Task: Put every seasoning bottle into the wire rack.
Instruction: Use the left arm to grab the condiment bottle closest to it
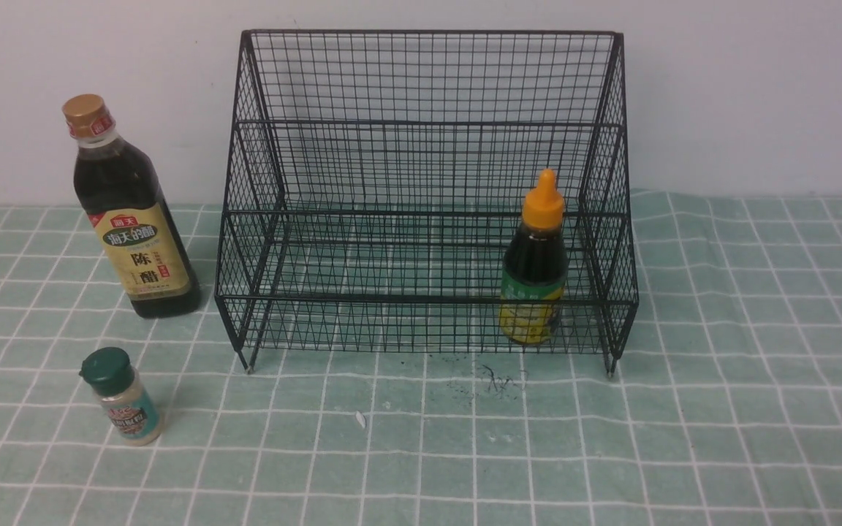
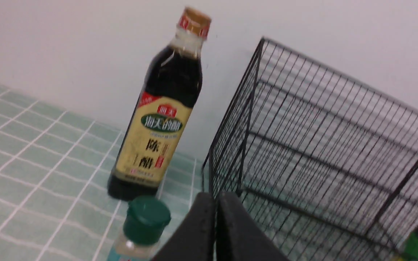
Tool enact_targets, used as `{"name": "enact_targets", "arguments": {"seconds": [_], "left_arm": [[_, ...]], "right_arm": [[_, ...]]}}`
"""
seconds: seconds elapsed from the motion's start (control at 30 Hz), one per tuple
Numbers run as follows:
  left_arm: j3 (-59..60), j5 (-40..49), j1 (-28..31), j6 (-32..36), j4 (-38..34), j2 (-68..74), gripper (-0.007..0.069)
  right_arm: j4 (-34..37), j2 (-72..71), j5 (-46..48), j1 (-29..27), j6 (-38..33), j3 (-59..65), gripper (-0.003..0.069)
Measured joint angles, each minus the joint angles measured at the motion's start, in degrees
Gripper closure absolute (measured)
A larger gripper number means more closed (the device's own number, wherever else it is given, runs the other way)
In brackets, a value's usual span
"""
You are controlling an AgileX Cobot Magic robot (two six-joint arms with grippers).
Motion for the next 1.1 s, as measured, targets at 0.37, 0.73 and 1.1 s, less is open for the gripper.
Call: {"name": "enact_targets", "arguments": {"seconds": [0.37,0.73,1.1], "left_arm": [[-18.5,7.1,0.0,5.3,6.5,6.9,0.0631],[-46.5,56.1,0.0,10.5,10.8,49.7,0.0631],[-54.9,54.3,0.0,12.9,19.4,72.9,0.0624]], "right_arm": [[0.0,0.0,0.0,0.0,-0.1,0.0,0.0669],[0.0,0.0,0.0,0.0,0.9,0.0,0.0669],[0.0,0.0,0.0,0.0,0.9,0.0,0.0669]]}}
